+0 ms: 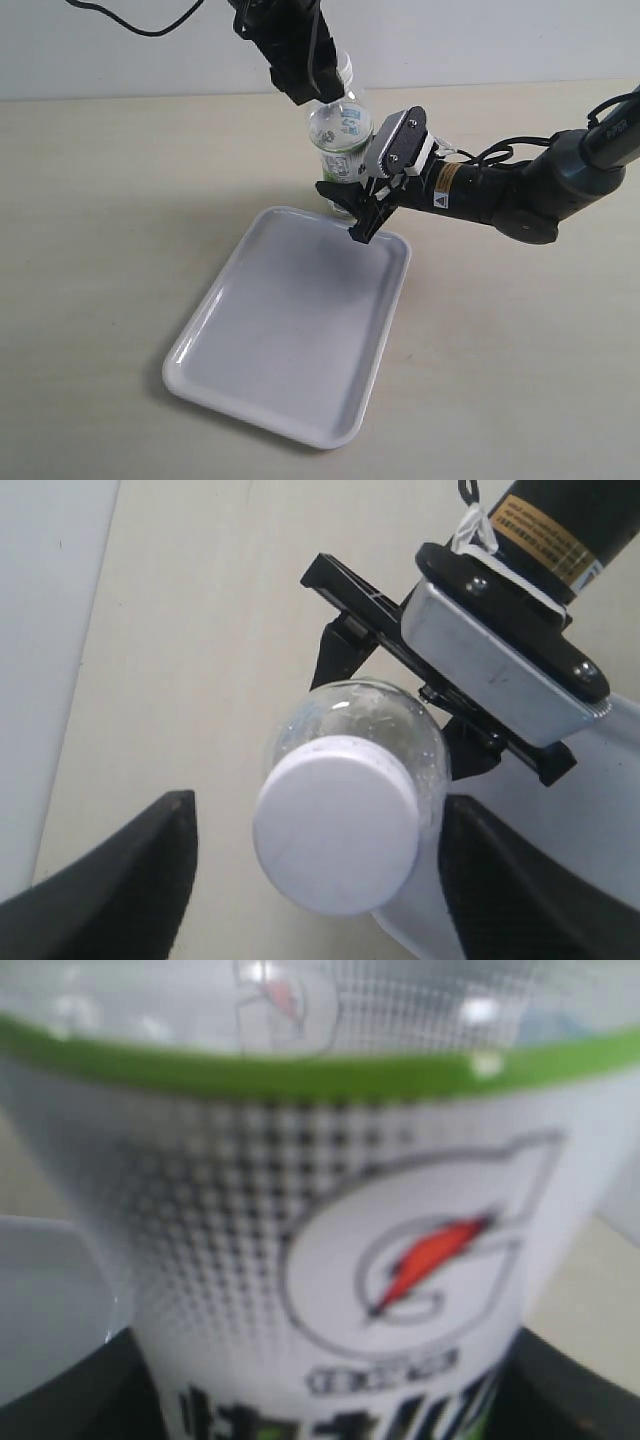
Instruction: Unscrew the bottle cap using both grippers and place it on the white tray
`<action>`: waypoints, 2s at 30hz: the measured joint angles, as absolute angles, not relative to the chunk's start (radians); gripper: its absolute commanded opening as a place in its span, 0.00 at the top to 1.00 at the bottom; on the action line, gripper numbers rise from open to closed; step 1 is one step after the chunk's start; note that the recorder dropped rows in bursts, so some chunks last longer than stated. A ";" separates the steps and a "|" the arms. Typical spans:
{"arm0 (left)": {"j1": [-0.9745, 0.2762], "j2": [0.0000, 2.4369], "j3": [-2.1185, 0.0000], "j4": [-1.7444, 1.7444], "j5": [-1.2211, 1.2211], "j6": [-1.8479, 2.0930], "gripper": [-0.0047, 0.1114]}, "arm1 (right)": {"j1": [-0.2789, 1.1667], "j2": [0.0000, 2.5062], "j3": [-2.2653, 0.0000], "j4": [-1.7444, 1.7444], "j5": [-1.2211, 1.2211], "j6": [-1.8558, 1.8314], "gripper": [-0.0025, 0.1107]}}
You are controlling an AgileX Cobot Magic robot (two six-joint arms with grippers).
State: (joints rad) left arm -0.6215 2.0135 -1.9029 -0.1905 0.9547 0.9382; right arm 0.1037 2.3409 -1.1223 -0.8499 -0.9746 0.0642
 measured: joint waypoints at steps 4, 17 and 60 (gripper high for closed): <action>-0.622 2.014 -1.905 -0.191 0.957 0.926 0.67 | 0.104 2.341 -1.122 -0.850 -0.975 0.064 0.98; -0.623 2.014 -1.905 -0.191 0.959 0.861 0.96 | 0.104 2.341 -1.122 -0.850 -0.975 0.067 0.98; -0.623 2.014 -1.905 -0.208 0.994 0.238 0.41 | 0.104 2.341 -1.122 -0.856 -0.974 0.063 0.98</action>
